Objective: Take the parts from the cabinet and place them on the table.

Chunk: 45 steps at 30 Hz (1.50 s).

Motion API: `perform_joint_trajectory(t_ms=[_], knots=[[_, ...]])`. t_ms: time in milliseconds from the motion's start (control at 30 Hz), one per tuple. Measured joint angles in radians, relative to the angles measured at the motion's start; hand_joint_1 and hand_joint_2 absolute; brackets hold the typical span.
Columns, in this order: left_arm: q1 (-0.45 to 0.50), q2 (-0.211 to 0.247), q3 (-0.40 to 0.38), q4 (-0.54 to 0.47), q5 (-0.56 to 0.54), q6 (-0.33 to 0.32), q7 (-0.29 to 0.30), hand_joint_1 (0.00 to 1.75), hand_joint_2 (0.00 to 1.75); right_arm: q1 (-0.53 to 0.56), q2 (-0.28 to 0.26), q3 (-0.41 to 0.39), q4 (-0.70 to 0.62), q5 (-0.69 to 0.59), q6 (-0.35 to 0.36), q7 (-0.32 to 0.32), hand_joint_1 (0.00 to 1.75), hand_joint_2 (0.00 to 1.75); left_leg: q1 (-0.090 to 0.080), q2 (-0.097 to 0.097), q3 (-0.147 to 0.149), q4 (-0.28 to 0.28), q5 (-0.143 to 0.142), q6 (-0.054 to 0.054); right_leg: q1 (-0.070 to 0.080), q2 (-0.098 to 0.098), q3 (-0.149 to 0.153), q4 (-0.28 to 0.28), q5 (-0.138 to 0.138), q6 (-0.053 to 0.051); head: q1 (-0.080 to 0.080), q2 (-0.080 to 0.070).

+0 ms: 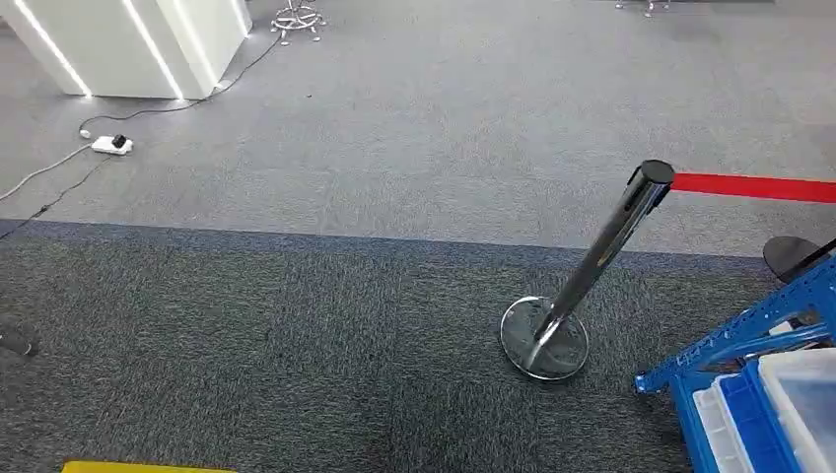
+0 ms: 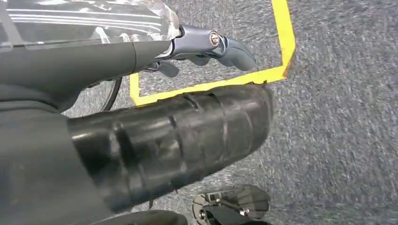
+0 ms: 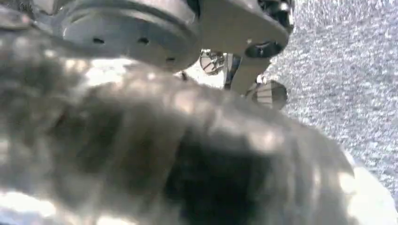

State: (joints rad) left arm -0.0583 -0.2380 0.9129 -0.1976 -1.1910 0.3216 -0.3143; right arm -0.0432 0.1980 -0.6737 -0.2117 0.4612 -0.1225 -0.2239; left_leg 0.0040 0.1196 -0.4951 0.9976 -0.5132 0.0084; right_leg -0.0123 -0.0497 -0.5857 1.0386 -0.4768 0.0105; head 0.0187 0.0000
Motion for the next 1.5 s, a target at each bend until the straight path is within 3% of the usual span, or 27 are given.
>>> perform_joint_trajectory(t_ms=[33, 100, 200, 267, 333, 367, 400, 533, 600, 633, 700, 733, 767, 833, 867, 900, 1033, 1067, 1133, 1167, 1233, 1267, 1333, 1367, 1400, 1433, 1500], knots=[[-0.001, 0.000, 0.000, 0.000, 0.000, 0.000, 0.000, 0.00, 0.00, -0.001, 0.000, 0.000, 0.000, 0.006, 0.000, 0.009, 0.00, 0.00, 0.002, 0.009, 0.001, 0.001, -0.005, -0.006, -0.008, 0.014, 0.004, -0.007, 0.006, -0.009, 0.000, 0.000], [-0.001, 0.000, 0.000, 0.000, -0.002, 0.000, 0.000, 0.00, 0.00, -0.003, 0.000, 0.000, 0.000, 0.008, 0.000, 0.012, 0.00, 0.00, 0.009, -0.072, -0.025, 0.071, -0.064, -0.012, -0.009, 0.033, 0.003, -0.010, 0.011, -0.024, -0.001, 0.000], [0.002, 0.000, 0.001, 0.000, -0.003, 0.000, 0.002, 0.00, 0.00, -0.003, 0.000, 0.000, 0.000, 0.009, 0.000, 0.017, 0.00, 0.00, 0.009, -0.111, -0.135, 0.301, -0.162, -0.013, -0.001, 0.070, -0.002, -0.010, 0.012, -0.031, -0.002, 0.000], [0.005, 0.000, 0.001, 0.000, -0.003, 0.000, 0.006, 0.00, 0.00, -0.002, 0.000, 0.000, 0.000, 0.013, 0.002, 0.020, 0.00, 0.00, 0.008, -0.112, -0.140, 0.294, -0.122, -0.006, 0.004, 0.100, -0.001, -0.008, 0.012, -0.032, -0.002, 0.000], [0.005, 0.000, 0.001, 0.000, -0.005, -0.001, 0.010, 0.00, 0.00, -0.002, 0.001, 0.001, 0.001, 0.022, 0.002, 0.020, 0.00, 0.00, 0.007, -0.128, -0.075, 0.142, -0.026, 0.006, 0.006, 0.128, 0.002, -0.006, 0.012, -0.031, -0.002, 0.000], [0.005, 0.002, 0.001, 0.000, -0.005, -0.001, 0.010, 0.00, 0.00, -0.002, 0.004, 0.003, 0.001, 0.027, 0.003, 0.020, 0.00, 0.00, 0.007, -0.173, -0.040, 0.055, 0.016, 0.013, 0.006, 0.139, 0.002, -0.005, 0.013, -0.031, -0.001, 0.000], [0.007, 0.005, 0.002, 0.000, -0.005, -0.001, 0.011, 0.00, 0.00, -0.004, 0.007, 0.005, 0.002, 0.030, 0.003, 0.020, 0.00, 0.00, 0.006, -0.217, -0.031, 0.025, 0.006, 0.017, 0.010, 0.148, -0.002, -0.001, 0.013, -0.027, -0.001, 0.000], [-0.001, 0.005, 0.002, 0.000, -0.011, 0.000, 0.012, 0.00, 0.00, 0.001, 0.011, 0.010, 0.004, 0.045, 0.013, 0.020, 0.00, 0.00, 0.003, -0.177, -0.022, 0.002, 0.018, 0.025, 0.003, 0.194, -0.015, -0.012, 0.029, 0.002, -0.001, 0.000], [0.001, 0.005, 0.002, 0.000, -0.012, 0.000, 0.011, 0.00, 0.00, -0.002, 0.011, 0.011, 0.005, 0.047, 0.016, 0.020, 0.00, 0.00, 0.008, -0.149, -0.014, -0.019, 0.030, 0.036, 0.007, 0.107, -0.032, 0.034, -0.011, 0.002, 0.002, 0.000], [0.003, 0.006, 0.002, 0.000, -0.012, -0.001, 0.008, 0.00, 0.00, -0.002, 0.011, 0.013, 0.005, 0.048, 0.016, 0.020, 0.00, 0.00, 0.006, -0.133, -0.015, -0.019, 0.031, 0.040, 0.006, 0.080, -0.066, 0.101, -0.053, 0.005, 0.004, 0.000], [0.007, 0.006, 0.003, 0.000, -0.011, -0.002, 0.008, 0.00, 0.00, -0.003, 0.011, 0.016, 0.006, 0.053, 0.016, 0.021, 0.00, 0.00, 0.004, -0.100, -0.016, -0.018, 0.029, 0.042, 0.001, 0.064, -0.138, 0.252, -0.119, 0.014, 0.004, 0.000], [0.006, 0.007, 0.003, 0.000, -0.011, -0.003, 0.009, 0.00, 0.00, -0.003, 0.011, 0.018, 0.006, 0.056, 0.016, 0.023, 0.00, 0.00, 0.004, -0.084, -0.016, -0.018, 0.027, 0.042, -0.003, 0.061, -0.157, 0.293, -0.124, 0.019, 0.004, 0.000], [0.006, 0.007, 0.003, 0.000, -0.011, -0.003, 0.010, 0.00, 0.00, -0.001, 0.011, 0.018, 0.006, 0.058, 0.016, 0.024, 0.00, 0.00, 0.004, -0.071, -0.015, -0.017, 0.025, 0.041, -0.008, 0.057, -0.149, 0.281, -0.104, 0.023, 0.004, 0.000], [0.004, 0.007, 0.005, 0.000, -0.003, -0.008, 0.016, 0.00, 0.00, 0.000, 0.011, 0.018, 0.006, 0.061, 0.015, 0.026, 0.00, 0.00, 0.007, -0.049, -0.012, -0.012, 0.018, 0.034, -0.015, 0.041, -0.073, 0.145, -0.028, 0.029, 0.004, 0.000], [0.004, 0.007, 0.007, 0.000, -0.002, -0.012, 0.018, 0.00, 0.00, -0.001, 0.011, 0.019, 0.006, 0.063, 0.015, 0.026, 0.00, 0.00, 0.008, -0.040, -0.009, -0.006, 0.011, 0.028, -0.016, 0.015, -0.021, 0.052, 0.008, 0.030, 0.005, 0.000], [0.004, 0.008, 0.012, 0.000, -0.001, -0.014, 0.018, 0.00, 0.00, -0.003, 0.011, 0.019, 0.007, 0.064, 0.015, 0.028, 0.00, 0.00, 0.002, -0.031, -0.010, 0.001, 0.002, 0.017, -0.007, -0.032, 0.005, 0.000, -0.003, 0.024, 0.005, 0.000], [-0.004, 0.009, 0.021, 0.000, 0.006, -0.017, 0.018, 0.00, 0.00, 0.000, 0.012, 0.020, 0.007, 0.069, 0.014, 0.030, 0.00, 0.00, 0.002, -0.003, 0.005, -0.001, -0.004, -0.004, 0.003, 0.011, -0.002, 0.001, 0.001, -0.002, 0.002, 0.000], [-0.004, 0.009, 0.021, 0.000, 0.006, -0.017, 0.018, 0.00, 0.00, 0.000, 0.012, 0.020, 0.007, 0.071, 0.013, 0.031, 0.00, 0.00, 0.006, -0.006, 0.002, 0.001, -0.013, -0.012, -0.009, 0.023, 0.005, -0.008, 0.007, -0.012, 0.001, 0.000], [-0.003, 0.010, 0.023, 0.000, 0.007, -0.017, 0.018, 0.00, 0.00, -0.003, 0.013, 0.020, 0.007, 0.073, 0.013, 0.031, 0.00, 0.00, 0.010, -0.084, -0.028, 0.087, -0.075, -0.015, -0.009, 0.038, 0.005, -0.011, 0.011, -0.023, -0.001, 0.000], [-0.002, 0.010, 0.023, 0.000, 0.008, -0.017, 0.018, 0.00, 0.00, -0.005, 0.013, 0.020, 0.007, 0.073, 0.012, 0.032, 0.00, 0.00, 0.011, -0.102, -0.070, 0.176, -0.119, -0.016, -0.007, 0.050, 0.003, -0.011, 0.011, -0.025, -0.001, 0.000], [0.001, 0.011, 0.024, 0.000, 0.009, -0.017, 0.018, 0.00, 0.00, -0.004, 0.013, 0.020, 0.007, 0.074, 0.012, 0.034, 0.00, 0.00, 0.010, -0.111, -0.142, 0.317, -0.161, -0.015, -0.001, 0.076, 0.003, -0.010, 0.011, -0.027, -0.001, 0.000], [0.002, 0.011, 0.024, 0.000, 0.009, -0.017, 0.018, 0.00, 0.00, -0.004, 0.013, 0.020, 0.007, 0.077, 0.010, 0.035, 0.00, 0.00, 0.010, -0.111, -0.150, 0.324, -0.144, -0.012, 0.001, 0.090, 0.004, -0.009, 0.011, -0.027, -0.001, 0.000], [0.003, 0.011, 0.025, 0.000, 0.013, -0.018, 0.016, 0.00, 0.00, -0.002, 0.013, 0.020, 0.007, 0.079, 0.006, 0.035, 0.00, 0.00, 0.008, -0.118, -0.110, 0.213, -0.058, -0.002, 0.002, 0.118, 0.008, -0.008, 0.011, -0.027, -0.001, 0.000], [0.002, 0.011, 0.025, 0.000, 0.013, -0.018, 0.015, 0.00, 0.00, -0.003, 0.013, 0.021, 0.007, 0.080, 0.005, 0.035, 0.00, 0.00, 0.008, -0.139, -0.070, 0.117, -0.005, 0.004, 0.001, 0.131, 0.009, -0.007, 0.011, -0.027, -0.001, 0.000], [0.005, 0.013, 0.026, 0.000, 0.012, -0.016, 0.015, 0.00, 0.00, -0.003, 0.015, 0.022, 0.007, 0.080, 0.006, 0.034, 0.00, 0.00, 0.008, -0.204, -0.043, 0.037, 0.020, 0.010, -0.002, 0.141, 0.006, -0.007, 0.012, -0.025, 0.000, 0.000], [0.005, 0.014, 0.027, 0.000, 0.012, -0.014, 0.015, 0.00, 0.00, -0.006, 0.016, 0.024, 0.007, 0.081, 0.005, 0.034, 0.00, 0.00, 0.011, -0.226, -0.036, 0.014, 0.014, 0.011, 0.003, 0.153, 0.001, -0.002, 0.013, -0.018, 0.000, 0.000], [-0.002, 0.014, 0.027, 0.000, 0.011, -0.014, 0.015, 0.00, 0.00, -0.005, 0.016, 0.026, 0.008, 0.082, 0.005, 0.032, 0.00, 0.00, 0.005, -0.206, -0.034, 0.018, 0.013, 0.011, -0.006, 0.174, -0.007, -0.007, 0.019, -0.004, 0.000, 0.000]])
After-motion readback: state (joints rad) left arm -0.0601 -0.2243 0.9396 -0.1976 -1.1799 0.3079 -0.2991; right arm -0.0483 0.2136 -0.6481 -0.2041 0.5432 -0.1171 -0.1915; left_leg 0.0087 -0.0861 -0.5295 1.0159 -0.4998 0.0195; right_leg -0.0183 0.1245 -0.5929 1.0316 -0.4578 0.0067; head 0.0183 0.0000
